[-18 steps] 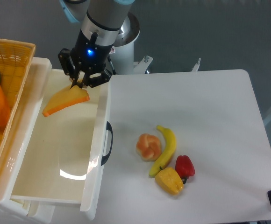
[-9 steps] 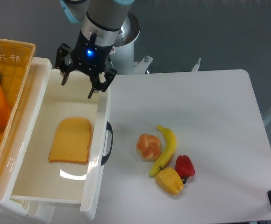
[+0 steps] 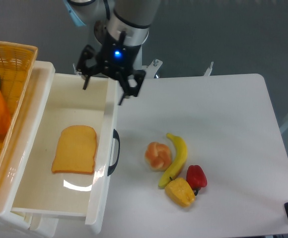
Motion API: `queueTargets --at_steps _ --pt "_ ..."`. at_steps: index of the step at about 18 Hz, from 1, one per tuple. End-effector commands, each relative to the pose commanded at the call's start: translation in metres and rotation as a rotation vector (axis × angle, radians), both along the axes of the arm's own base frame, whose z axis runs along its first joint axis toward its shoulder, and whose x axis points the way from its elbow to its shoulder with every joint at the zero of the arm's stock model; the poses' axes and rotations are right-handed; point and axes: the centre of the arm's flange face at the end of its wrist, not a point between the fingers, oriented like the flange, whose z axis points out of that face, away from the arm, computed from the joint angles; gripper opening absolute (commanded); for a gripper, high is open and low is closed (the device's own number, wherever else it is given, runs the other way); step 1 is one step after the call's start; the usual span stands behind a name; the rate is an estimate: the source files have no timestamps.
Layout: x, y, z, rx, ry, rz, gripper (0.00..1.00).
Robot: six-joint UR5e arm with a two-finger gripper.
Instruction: Place the bread slice in the upper white drawer
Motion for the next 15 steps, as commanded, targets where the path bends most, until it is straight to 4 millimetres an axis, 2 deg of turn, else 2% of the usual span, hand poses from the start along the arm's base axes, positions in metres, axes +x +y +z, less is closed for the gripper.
queueTargets --at_steps 2,5,7,13,15 --pt "-0.013 0.002 -0.003 0.015 0.056 -0.033 1.00" --pt "-0.034 -0.001 -0.027 -0.122 0.147 -0.068 1.00" --pt "-0.045 -0.001 -0.041 -0.196 0.215 -0.171 1.00" --pt "-0.068 0.006 -0.066 -0.260 0.308 -0.310 1.00" --pt "-0.072 0.005 -0.067 -0.258 0.321 -0.333 1.00"
